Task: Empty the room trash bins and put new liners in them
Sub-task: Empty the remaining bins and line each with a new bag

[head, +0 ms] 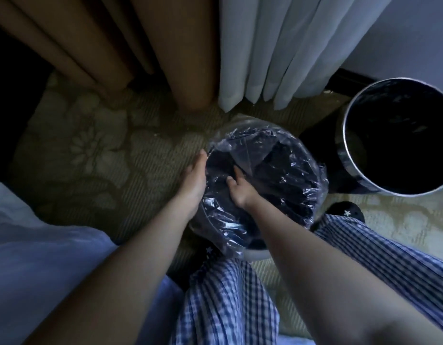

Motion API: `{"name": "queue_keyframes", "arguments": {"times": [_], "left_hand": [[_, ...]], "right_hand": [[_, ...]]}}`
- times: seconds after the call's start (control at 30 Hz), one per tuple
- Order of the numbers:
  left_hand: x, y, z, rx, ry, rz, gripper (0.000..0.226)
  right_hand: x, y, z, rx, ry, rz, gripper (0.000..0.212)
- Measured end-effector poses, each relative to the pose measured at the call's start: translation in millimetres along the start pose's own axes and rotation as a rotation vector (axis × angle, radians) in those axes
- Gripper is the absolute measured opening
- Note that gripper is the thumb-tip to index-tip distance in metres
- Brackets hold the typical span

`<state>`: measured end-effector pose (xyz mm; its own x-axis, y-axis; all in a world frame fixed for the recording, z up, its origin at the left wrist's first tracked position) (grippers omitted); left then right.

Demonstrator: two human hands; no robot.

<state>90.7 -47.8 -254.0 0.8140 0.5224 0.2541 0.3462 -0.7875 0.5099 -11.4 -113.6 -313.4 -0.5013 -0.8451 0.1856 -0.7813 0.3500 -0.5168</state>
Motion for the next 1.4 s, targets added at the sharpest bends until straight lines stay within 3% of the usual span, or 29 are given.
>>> {"name": "queue_keyframes", "arguments": {"times": [0.07,0.2,0.37,0.5,0.63,0.67,0.73,0.83,1.03,1.27,1.4], "left_hand": [[1.4,6.4,-0.4,0.000,0.026,-0.007,0.101],[0.8,9.8,1.0,-0.075,0.137,0.048,0.063],[1.1,8.3,2.8,-0.115,0.186,0.037,0.058],[2.5,11.0,0.3,-0.135,0.218,0.041,0.057],[2.4,16.4,-4.6,-0.151,0.203,0.088,0.040],[3.3,19.1,-6.2,-0.152,0.203,0.122,0.030],[5.6,21.0,-3.3,-0.163,0.199,0.160,0.032],[8.4,22.1,-0.3,-0.122,0.168,0.244,0.041],[13.9,13.4,8.0,-0.020,0.088,0.325,0.041],[20.7,5.0,7.1,0.003,0.109,0.410,0.055],[28.2,4.7,-14.4,-0.016,0.150,0.463,0.047]], "right_hand": [[-5.7,11.3,14.8,-0.059,-0.050,0.029,0.057],[-16.5,30.4,36.7,-0.114,-0.118,0.054,0.062],[-25.8,35.7,43.0,-0.203,-0.210,-0.041,0.060],[-11.1,15.5,21.5,-0.195,-0.167,-0.149,0.045],[6.4,-21.5,-28.2,-0.030,-0.094,-0.555,0.039],[12.4,-31.0,-38.2,0.031,-0.049,-0.615,0.037],[26.0,-43.9,-49.7,0.103,0.060,-0.638,0.035],[42.3,-41.4,-38.5,0.060,0.150,-0.543,0.042],[55.4,-3.1,12.6,-0.075,0.025,-0.134,0.059],[56.1,1.9,-0.2,0.031,0.080,-0.039,0.035],[61.1,-6.9,-43.8,0.188,0.172,0.051,0.021]]}}
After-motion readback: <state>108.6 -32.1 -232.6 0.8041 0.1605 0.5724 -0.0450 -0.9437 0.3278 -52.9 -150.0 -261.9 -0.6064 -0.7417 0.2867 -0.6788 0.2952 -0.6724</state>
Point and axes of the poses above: each hand's wrist, its own z-axis towards the middle knuckle, its own x-axis out of the back of the hand, y = z × x, the point moved 5 cm from there along z, towards the middle knuckle, and after that the axes turned 8 degrees about z, right-handed, at the moved point
